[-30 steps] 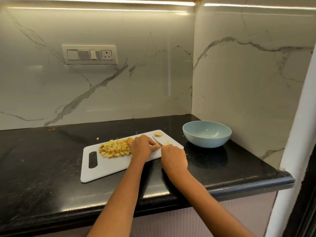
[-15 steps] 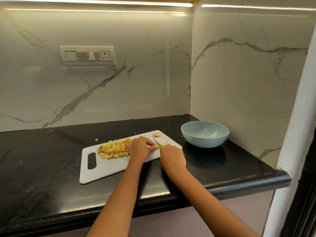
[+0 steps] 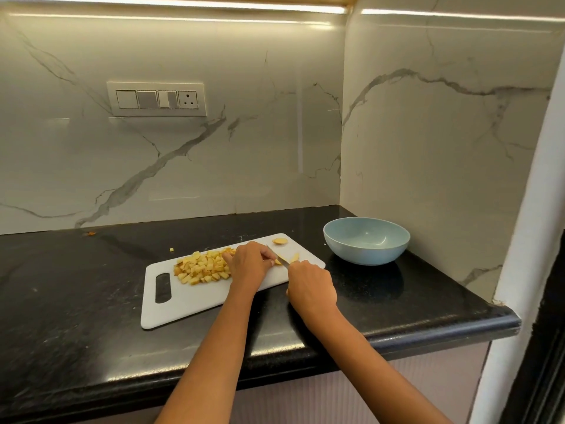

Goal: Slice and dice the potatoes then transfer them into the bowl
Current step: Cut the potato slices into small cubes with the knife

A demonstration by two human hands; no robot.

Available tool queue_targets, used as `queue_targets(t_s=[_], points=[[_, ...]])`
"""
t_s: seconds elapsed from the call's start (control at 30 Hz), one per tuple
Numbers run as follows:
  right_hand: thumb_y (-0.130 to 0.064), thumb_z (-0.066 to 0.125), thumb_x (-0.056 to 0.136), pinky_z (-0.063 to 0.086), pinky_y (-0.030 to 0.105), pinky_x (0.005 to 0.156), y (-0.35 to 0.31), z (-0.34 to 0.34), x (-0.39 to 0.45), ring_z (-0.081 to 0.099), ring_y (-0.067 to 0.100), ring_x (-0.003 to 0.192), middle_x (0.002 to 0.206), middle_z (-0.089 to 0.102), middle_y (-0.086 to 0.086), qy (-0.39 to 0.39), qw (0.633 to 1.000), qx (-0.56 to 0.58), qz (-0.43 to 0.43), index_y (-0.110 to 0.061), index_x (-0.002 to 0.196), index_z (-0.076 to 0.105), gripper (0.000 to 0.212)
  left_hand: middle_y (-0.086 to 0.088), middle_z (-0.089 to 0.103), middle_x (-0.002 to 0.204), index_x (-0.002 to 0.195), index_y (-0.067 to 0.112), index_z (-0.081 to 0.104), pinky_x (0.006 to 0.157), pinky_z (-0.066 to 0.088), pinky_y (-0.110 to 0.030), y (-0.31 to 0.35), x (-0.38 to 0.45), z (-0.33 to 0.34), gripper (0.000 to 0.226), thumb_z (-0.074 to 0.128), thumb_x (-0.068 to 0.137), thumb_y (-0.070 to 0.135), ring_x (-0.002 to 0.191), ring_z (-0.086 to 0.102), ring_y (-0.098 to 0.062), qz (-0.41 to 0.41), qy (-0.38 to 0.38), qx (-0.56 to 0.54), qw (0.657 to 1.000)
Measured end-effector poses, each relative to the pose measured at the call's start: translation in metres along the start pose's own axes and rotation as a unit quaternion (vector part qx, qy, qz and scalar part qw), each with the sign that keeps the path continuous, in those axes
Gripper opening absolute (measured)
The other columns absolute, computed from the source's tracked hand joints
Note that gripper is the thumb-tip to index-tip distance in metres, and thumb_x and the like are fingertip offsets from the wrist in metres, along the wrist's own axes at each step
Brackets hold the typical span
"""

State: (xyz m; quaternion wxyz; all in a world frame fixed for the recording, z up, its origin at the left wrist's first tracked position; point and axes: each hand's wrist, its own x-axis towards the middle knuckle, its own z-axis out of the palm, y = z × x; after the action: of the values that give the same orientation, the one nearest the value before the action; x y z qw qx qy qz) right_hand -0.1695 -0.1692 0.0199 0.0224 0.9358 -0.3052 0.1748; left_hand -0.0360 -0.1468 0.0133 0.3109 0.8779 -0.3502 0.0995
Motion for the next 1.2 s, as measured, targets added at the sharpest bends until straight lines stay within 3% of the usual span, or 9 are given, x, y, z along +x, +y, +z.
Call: queue_targets(t_s=[0.17, 0.37, 0.63, 0.93, 1.1, 1.2], points=[[-0.009, 0.041, 0.098, 0.041, 0.028, 0.071, 0.0, -0.001, 0.003, 0.061, 0.023, 0.098, 0.112, 0.06, 0.012, -0.003, 1.0, -0.01, -0.021, -0.006, 0.116, 0.055, 0.023, 0.008, 0.068, 0.103, 0.091, 0.028, 0.073, 0.105, 0.022, -0.043, 0.0, 0.001, 0.0, 0.011, 0.063, 0.086, 0.027, 0.11, 0.051, -0.016, 0.008, -0.014, 0.015, 1.0], [-0.004, 0.042, 0.096, 0.046, 0.03, 0.079, -0.004, -0.005, 0.016, 0.06, 0.025, 0.103, 0.119, 0.056, 0.014, -0.023, 0.999, -0.012, -0.048, -0.005, 0.12, 0.053, 0.027, 0.008, 0.068, 0.101, 0.089, 0.03, 0.074, 0.099, 0.024, -0.039, -0.002, 0.003, 0.001, 0.012, 0.063, 0.085, 0.033, 0.107, 0.053, -0.015, 0.007, -0.013, 0.032, 0.999], [-0.002, 0.038, 0.097, 0.047, 0.031, 0.074, -0.001, 0.004, 0.009, 0.062, 0.025, 0.097, 0.112, 0.06, 0.012, -0.002, 0.999, -0.034, -0.041, -0.004, 0.112, 0.056, 0.024, 0.009, 0.069, 0.098, 0.085, 0.029, 0.073, 0.095, 0.023, -0.038, -0.004, 0.002, 0.003, 0.01, 0.063, 0.085, 0.029, 0.107, 0.052, -0.015, 0.023, 0.002, 0.024, 0.999], [-0.013, 0.045, 0.095, 0.041, 0.026, 0.065, 0.013, 0.002, 0.014, 0.063, 0.022, 0.091, 0.104, 0.063, 0.009, 0.048, 0.993, 0.073, 0.082, -0.006, 0.114, 0.054, 0.021, 0.007, 0.067, 0.105, 0.092, 0.027, 0.068, 0.095, 0.024, -0.038, -0.001, 0.004, 0.001, 0.008, 0.064, 0.085, 0.024, 0.112, 0.051, -0.018, 0.014, -0.005, 0.025, 1.0], [-0.02, 0.046, 0.095, 0.038, 0.028, 0.063, 0.023, 0.007, 0.02, 0.062, 0.025, 0.093, 0.103, 0.062, 0.01, 0.028, 0.968, 0.184, 0.168, -0.007, 0.104, 0.059, 0.021, 0.003, 0.057, 0.128, 0.122, 0.031, 0.057, 0.1, 0.021, -0.04, 0.0, 0.009, 0.007, 0.042, 0.045, 0.093, 0.004, 0.127, 0.038, -0.022, 0.07, -0.051, 0.041, 0.995], [-0.026, 0.054, 0.09, 0.039, 0.029, 0.064, 0.025, 0.01, 0.029, 0.06, 0.024, 0.092, 0.103, 0.061, 0.009, 0.015, 0.953, 0.24, 0.184, -0.008, 0.103, 0.058, 0.022, 0.0, 0.051, 0.134, 0.128, 0.034, 0.052, 0.102, 0.02, -0.04, 0.001, 0.013, 0.009, 0.051, 0.039, 0.094, -0.001, 0.131, 0.034, -0.024, 0.09, -0.082, 0.071, 0.99]])
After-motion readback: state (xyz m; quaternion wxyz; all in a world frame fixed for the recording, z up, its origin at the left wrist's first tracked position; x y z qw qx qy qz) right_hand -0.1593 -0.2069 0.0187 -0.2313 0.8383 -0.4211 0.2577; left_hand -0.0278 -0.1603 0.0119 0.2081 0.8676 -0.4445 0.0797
